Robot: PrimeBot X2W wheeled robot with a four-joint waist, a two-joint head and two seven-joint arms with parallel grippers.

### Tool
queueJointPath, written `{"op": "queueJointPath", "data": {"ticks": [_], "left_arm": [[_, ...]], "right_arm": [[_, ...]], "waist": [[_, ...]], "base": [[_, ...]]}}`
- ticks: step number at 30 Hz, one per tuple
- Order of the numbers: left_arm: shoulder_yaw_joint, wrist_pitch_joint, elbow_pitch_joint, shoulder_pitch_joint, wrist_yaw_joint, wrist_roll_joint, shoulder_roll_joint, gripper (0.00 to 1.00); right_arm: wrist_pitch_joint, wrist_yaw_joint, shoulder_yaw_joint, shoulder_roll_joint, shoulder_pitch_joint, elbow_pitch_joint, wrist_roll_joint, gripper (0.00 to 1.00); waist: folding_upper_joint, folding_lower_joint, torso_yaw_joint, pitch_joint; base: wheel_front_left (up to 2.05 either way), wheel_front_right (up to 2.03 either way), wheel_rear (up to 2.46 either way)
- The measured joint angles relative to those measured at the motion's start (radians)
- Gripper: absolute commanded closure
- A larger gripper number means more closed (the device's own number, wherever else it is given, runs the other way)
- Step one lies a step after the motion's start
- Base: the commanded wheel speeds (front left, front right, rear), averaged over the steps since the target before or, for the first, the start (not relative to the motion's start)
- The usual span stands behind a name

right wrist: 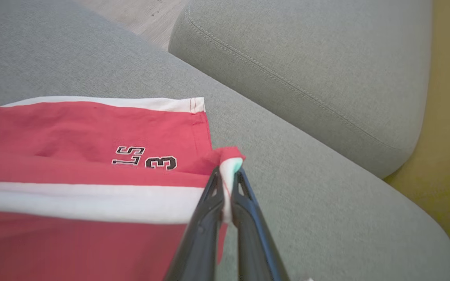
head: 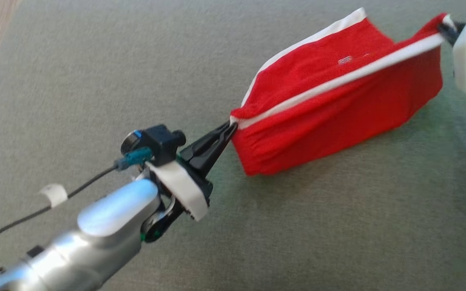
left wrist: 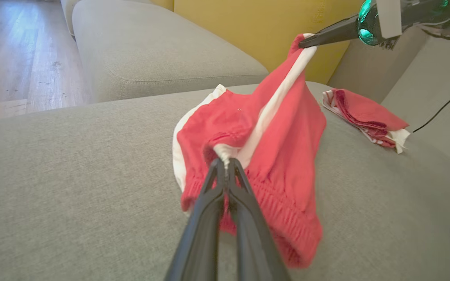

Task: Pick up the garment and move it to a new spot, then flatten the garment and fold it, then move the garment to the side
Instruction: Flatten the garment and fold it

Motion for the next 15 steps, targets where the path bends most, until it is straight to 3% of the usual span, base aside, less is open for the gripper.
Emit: {"op": "queueJointPath", "data": {"ticks": [15], "left_arm": [[0.038,-0.036,0.174,-0.107,-0.028,0.034,-0.128,1.0]], "right_arm": [[-0.003,0.0,0.126,0.026,-0.19,0.195,-0.024,1.0]], "waist": [[0.0,-0.0001,0.09,0.119]], "base": [[0.0,0.0,0.0]]}}
